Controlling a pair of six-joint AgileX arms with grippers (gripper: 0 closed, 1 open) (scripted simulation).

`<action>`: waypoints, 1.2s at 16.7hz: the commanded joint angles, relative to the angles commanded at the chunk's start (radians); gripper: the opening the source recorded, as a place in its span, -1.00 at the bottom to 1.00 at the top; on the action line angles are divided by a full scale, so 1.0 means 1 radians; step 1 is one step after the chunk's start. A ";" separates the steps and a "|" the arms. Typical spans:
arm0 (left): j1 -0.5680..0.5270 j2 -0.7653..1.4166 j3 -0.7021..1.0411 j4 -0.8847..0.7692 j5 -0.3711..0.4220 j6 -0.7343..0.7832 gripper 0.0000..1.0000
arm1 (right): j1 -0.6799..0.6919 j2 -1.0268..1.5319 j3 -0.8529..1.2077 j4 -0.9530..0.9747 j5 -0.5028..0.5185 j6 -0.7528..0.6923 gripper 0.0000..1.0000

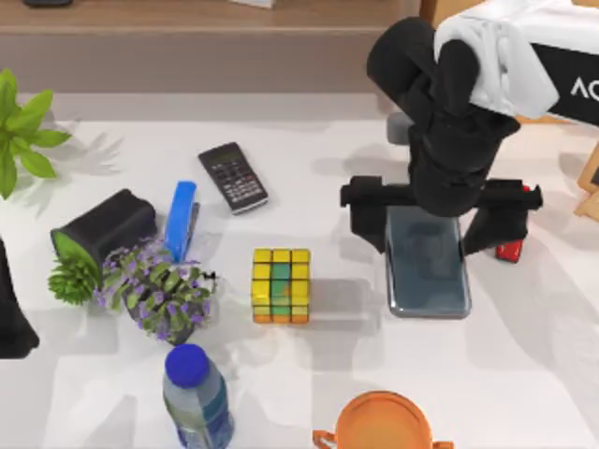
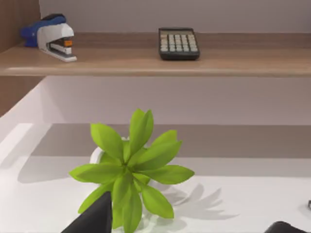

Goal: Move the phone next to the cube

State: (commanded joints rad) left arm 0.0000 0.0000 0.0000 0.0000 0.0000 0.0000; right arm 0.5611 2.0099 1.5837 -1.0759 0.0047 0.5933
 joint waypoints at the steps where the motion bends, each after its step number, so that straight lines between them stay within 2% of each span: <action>1: 0.000 0.000 0.000 0.000 0.000 0.000 1.00 | 0.000 -0.004 0.004 0.003 0.000 0.001 -1.00; 20: 0.000 0.000 0.000 0.000 0.000 0.000 1.00 | 0.007 -0.085 0.057 0.094 0.004 0.014 -1.00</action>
State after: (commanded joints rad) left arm 0.0000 0.0000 0.0000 0.0000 0.0000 0.0000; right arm 0.5679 1.9252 1.6404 -0.9815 0.0090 0.6070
